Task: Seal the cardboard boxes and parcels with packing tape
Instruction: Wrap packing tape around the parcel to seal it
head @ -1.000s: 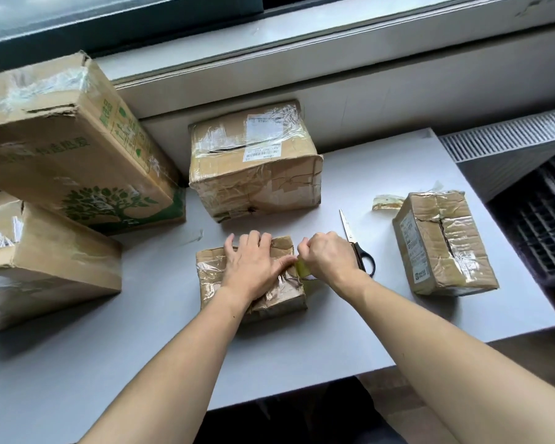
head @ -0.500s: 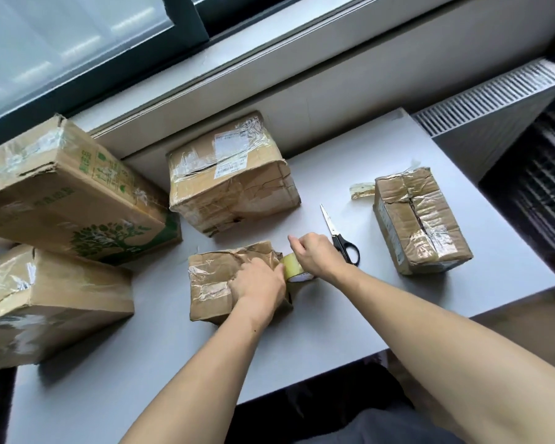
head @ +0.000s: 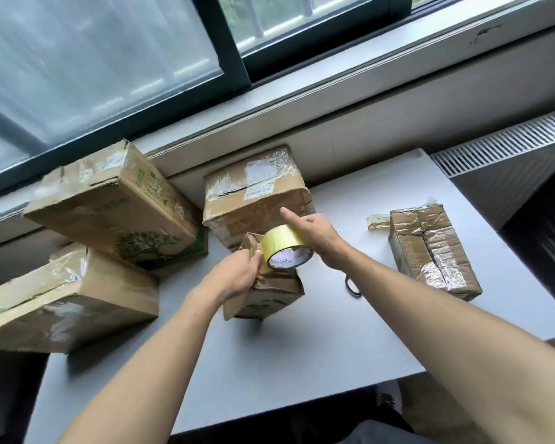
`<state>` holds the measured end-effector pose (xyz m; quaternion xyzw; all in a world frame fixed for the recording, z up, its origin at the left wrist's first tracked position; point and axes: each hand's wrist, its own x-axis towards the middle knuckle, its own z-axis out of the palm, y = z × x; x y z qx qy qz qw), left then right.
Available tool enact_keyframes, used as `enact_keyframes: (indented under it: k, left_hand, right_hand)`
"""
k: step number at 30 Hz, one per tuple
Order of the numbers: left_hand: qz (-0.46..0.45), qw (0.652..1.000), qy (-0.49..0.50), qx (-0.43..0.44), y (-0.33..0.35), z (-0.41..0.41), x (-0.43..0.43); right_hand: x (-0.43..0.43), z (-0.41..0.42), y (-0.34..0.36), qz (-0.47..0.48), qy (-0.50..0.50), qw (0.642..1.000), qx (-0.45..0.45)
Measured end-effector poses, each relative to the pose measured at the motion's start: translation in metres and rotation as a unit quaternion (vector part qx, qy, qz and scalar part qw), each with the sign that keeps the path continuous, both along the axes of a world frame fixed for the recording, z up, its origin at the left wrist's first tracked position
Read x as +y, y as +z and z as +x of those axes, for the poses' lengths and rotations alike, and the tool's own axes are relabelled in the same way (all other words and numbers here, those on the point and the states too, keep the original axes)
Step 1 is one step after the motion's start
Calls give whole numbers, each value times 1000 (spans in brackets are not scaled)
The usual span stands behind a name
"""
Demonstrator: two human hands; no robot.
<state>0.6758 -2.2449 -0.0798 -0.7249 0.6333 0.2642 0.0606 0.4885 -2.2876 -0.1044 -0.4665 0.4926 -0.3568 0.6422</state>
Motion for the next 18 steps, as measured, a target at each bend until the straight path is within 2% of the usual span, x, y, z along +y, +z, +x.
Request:
enact_keyframes:
  k: [3,5,7,10,12,18]
  left_hand:
    - [3,983,116,145,12,24,5]
    - [4,960,175,220,14,33,13]
    - [3,942,218,253,10,39,22]
    - [-8,937,239,253,3,53,29]
    - [-12,947,222,230,3,60,30]
    - [-57,969,210,121,1,82,31]
  right_hand:
    - [-9,25,22,3,26,997,-71]
    - [-6,45,30,-7,42,996,-72]
    - [2,62,30,-24,54,997,-45]
    - [10,83,28,-39,29,999,-10]
    - [11,96,36,-77,19,996,46]
    - [1,89,68,-172,61,947,264]
